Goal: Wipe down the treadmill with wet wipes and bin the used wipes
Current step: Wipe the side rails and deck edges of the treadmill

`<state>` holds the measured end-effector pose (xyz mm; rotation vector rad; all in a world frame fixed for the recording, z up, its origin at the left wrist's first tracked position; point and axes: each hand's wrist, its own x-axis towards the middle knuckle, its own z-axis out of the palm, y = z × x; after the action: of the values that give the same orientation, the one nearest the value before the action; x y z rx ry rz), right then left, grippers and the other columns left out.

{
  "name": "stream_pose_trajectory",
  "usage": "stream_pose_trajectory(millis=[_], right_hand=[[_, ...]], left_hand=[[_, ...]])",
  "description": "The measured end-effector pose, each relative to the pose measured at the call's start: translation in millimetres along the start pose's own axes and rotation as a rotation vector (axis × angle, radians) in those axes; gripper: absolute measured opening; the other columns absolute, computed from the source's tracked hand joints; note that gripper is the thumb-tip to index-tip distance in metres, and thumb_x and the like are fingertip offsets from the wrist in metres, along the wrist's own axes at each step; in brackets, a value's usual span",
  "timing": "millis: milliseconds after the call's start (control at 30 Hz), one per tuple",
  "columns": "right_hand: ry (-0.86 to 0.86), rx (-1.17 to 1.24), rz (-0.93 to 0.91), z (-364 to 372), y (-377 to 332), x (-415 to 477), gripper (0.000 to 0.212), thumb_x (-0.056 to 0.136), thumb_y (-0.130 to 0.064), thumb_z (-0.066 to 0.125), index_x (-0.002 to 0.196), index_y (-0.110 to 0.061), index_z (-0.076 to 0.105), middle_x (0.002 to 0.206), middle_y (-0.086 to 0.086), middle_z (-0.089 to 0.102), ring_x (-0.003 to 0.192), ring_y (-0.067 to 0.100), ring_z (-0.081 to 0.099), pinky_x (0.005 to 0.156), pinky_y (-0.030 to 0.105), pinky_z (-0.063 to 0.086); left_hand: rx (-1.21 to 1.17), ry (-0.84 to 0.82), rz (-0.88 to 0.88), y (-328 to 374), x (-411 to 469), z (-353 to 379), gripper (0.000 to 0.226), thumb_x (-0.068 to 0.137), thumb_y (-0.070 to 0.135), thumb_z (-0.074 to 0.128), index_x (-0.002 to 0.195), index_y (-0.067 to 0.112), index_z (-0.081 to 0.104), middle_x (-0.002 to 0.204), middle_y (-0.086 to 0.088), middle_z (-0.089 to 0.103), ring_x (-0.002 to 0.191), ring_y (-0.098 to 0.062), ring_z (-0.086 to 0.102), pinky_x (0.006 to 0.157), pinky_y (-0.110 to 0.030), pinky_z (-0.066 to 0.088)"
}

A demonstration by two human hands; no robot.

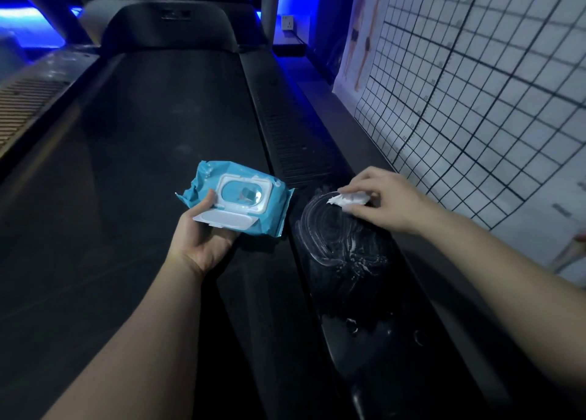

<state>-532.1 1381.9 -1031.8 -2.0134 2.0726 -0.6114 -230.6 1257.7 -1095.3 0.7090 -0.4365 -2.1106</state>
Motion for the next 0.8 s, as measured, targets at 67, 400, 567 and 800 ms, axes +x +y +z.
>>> stream_pose_trajectory(millis=[67, 400, 567, 800], right_hand=[[0.008, -0.006, -0.037, 4, 5, -1, 0.03, 0.085, -0.03, 0.08, 0.114, -0.031, 0.075, 0.105, -0.017, 0.06, 0.093, -0.008, 0.056, 0.079, 0.002, 0.036], [0.216, 0.02, 0.141, 19, 11, 32, 0.017, 0.095, -0.022, 0.067, 0.109, -0.021, 0.077, 0.099, -0.007, 0.063, 0.09, 0.006, 0.056, 0.073, 0.006, 0.034], [0.003, -0.061, -0.02, 18, 6, 12, 0.021, 0.096, -0.028, 0.065, 0.113, -0.026, 0.076, 0.1, -0.011, 0.06, 0.096, 0.006, 0.053, 0.088, 0.026, 0.042], [-0.092, 0.042, -0.176, 12, -7, -58, 0.015, 0.086, -0.025, 0.077, 0.101, -0.029, 0.08, 0.088, -0.018, 0.063, 0.09, 0.001, 0.057, 0.078, 0.009, 0.039]], left_hand=[[-0.006, 0.001, -0.001, 0, 0, -1, 0.037, 0.108, 0.025, 0.052, 0.138, 0.004, 0.062, 0.136, -0.018, 0.07, 0.124, -0.034, 0.07, 0.11, -0.053, 0.049], [-0.02, 0.008, -0.017, 1, -1, 0, 0.036, 0.108, 0.025, 0.053, 0.136, 0.004, 0.063, 0.135, -0.017, 0.071, 0.118, -0.032, 0.073, 0.1, -0.052, 0.058], [-0.02, 0.007, -0.01, 1, -2, 2, 0.034, 0.11, 0.025, 0.052, 0.134, 0.004, 0.064, 0.133, -0.018, 0.071, 0.117, -0.033, 0.073, 0.104, -0.051, 0.052], [-0.008, -0.002, -0.005, 1, 0, 0, 0.041, 0.107, 0.025, 0.055, 0.143, 0.005, 0.059, 0.139, -0.017, 0.068, 0.126, -0.033, 0.068, 0.102, -0.053, 0.058]])
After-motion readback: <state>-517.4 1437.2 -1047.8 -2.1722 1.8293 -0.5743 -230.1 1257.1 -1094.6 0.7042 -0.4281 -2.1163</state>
